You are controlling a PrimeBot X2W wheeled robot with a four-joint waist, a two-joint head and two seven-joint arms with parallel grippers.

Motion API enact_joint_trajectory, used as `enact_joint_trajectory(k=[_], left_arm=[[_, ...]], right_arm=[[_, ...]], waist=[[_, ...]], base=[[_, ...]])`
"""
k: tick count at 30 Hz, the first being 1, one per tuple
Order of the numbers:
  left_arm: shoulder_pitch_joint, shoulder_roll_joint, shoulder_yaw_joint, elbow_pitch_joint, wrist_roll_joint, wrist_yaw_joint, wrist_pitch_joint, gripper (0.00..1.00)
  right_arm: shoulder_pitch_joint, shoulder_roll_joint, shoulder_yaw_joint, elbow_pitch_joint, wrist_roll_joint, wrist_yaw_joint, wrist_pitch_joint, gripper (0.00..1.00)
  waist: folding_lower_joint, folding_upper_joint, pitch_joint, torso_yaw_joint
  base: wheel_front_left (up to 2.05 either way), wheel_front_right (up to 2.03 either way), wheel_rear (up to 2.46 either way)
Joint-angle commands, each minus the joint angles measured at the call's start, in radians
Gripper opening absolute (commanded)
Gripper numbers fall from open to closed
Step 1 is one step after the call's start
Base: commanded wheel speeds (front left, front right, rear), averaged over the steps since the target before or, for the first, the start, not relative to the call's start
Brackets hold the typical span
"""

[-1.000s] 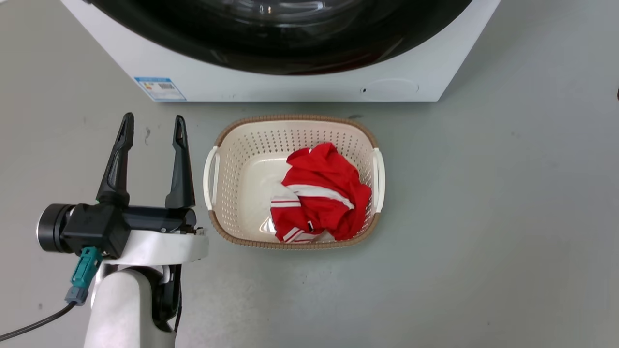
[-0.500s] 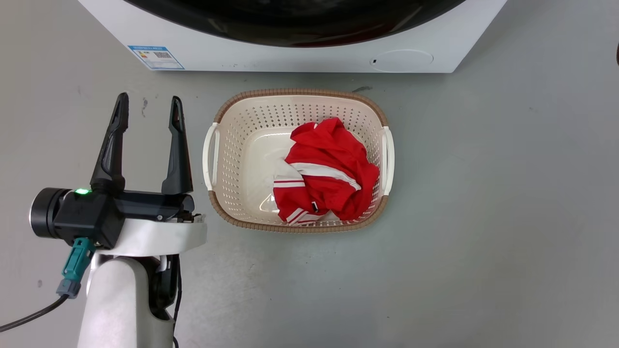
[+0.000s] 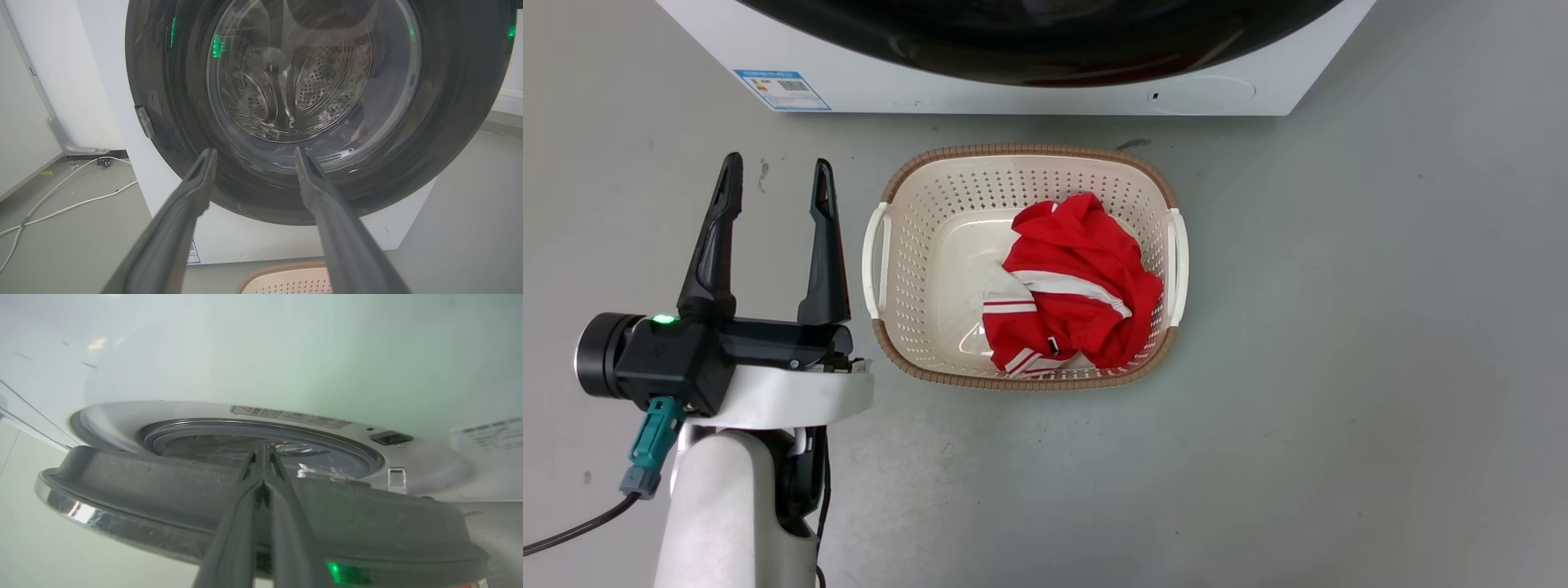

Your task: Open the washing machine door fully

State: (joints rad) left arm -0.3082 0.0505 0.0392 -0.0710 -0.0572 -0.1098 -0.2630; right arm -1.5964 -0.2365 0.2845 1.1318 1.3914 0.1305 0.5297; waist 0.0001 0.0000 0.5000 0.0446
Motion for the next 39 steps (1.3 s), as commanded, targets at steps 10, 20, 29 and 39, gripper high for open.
enact_joint_trajectory(k=[10, 20, 29, 39], left_arm=[[0.029, -0.001, -0.007, 0.03, 0.004, 0.007, -0.002, 1.0], [0.108, -0.001, -0.042, 0.056, 0.002, 0.017, -0.002, 1.0], [0.179, -0.001, -0.062, 0.077, 0.011, 0.02, -0.002, 1.0], [0.203, -0.001, -0.069, 0.093, 0.011, 0.025, -0.002, 1.0]], right_arm=[[0.199, 0.029, 0.029, -0.149, 0.044, 0.0, 0.184, 0.0], [0.431, 0.069, 0.059, -0.295, 0.088, 0.0, 0.292, 0.0], [0.605, 0.127, 0.087, -0.427, 0.131, 0.0, 0.35, 0.0], [0.72, 0.174, 0.136, -0.511, 0.154, 0.0, 0.343, 0.0]], waist=[[-0.0001, 0.0, -0.113, -0.02], [-0.0001, 0.0, -0.262, -0.018], [-0.0001, 0.0, -0.351, -0.004], [-0.0001, 0.0, -0.383, 0.031]], base=[[0.0, 0.0, 0.0], [0.0, 0.0, 0.0], [0.0, 0.0, 0.0], [0.0, 0.0, 0.0]])
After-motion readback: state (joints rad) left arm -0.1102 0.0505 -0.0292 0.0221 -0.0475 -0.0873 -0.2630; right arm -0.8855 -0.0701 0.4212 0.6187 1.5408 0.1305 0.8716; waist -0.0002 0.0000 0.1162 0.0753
